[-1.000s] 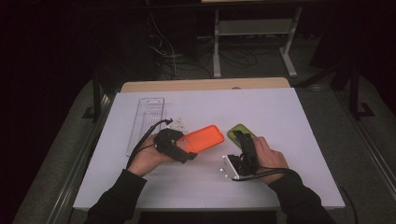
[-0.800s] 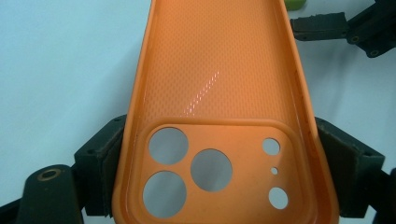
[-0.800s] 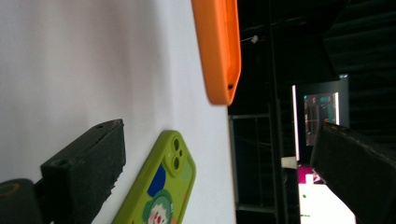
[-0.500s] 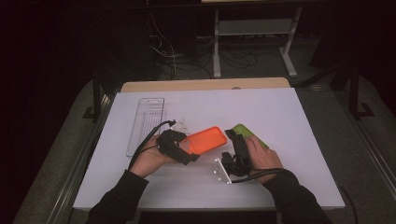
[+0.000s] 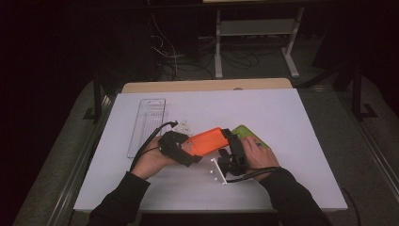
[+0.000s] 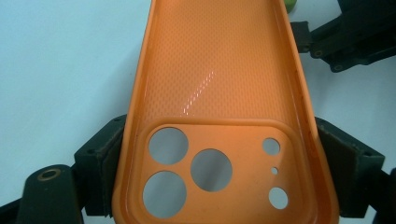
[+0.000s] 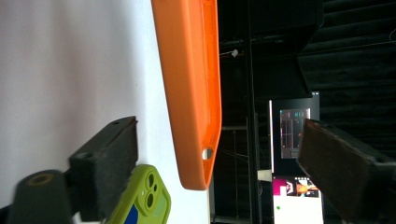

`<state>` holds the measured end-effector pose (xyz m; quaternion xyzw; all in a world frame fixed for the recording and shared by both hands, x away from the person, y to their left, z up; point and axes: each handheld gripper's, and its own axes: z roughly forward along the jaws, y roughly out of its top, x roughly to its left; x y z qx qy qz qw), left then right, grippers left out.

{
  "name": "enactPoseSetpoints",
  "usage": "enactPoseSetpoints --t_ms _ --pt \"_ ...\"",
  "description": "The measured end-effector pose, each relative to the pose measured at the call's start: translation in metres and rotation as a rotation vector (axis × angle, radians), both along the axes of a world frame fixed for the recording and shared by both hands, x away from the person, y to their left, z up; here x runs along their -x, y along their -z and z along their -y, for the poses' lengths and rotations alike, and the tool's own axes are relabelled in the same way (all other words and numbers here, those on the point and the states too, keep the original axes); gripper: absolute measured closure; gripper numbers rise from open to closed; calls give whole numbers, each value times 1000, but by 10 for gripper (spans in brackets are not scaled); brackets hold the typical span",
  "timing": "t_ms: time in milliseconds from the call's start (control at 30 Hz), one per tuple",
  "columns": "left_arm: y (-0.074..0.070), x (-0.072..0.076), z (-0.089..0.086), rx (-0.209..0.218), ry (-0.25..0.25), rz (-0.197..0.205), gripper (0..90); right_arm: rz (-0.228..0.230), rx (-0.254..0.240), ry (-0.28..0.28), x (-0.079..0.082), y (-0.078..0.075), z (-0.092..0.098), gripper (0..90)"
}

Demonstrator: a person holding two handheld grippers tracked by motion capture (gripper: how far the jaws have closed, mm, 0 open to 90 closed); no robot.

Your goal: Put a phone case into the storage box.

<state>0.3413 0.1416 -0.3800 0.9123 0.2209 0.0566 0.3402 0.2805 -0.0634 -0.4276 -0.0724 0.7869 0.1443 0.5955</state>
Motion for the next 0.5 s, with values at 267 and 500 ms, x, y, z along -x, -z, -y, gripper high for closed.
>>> enactPoseSetpoints --t_ms 267,500 --pt "-2 1 1 6 10 -3 156 51 -17 -39 5 5 -6 286" --pt "-2 2 1 8 15 -4 157 28 -8 -36 7 9 -8 430"
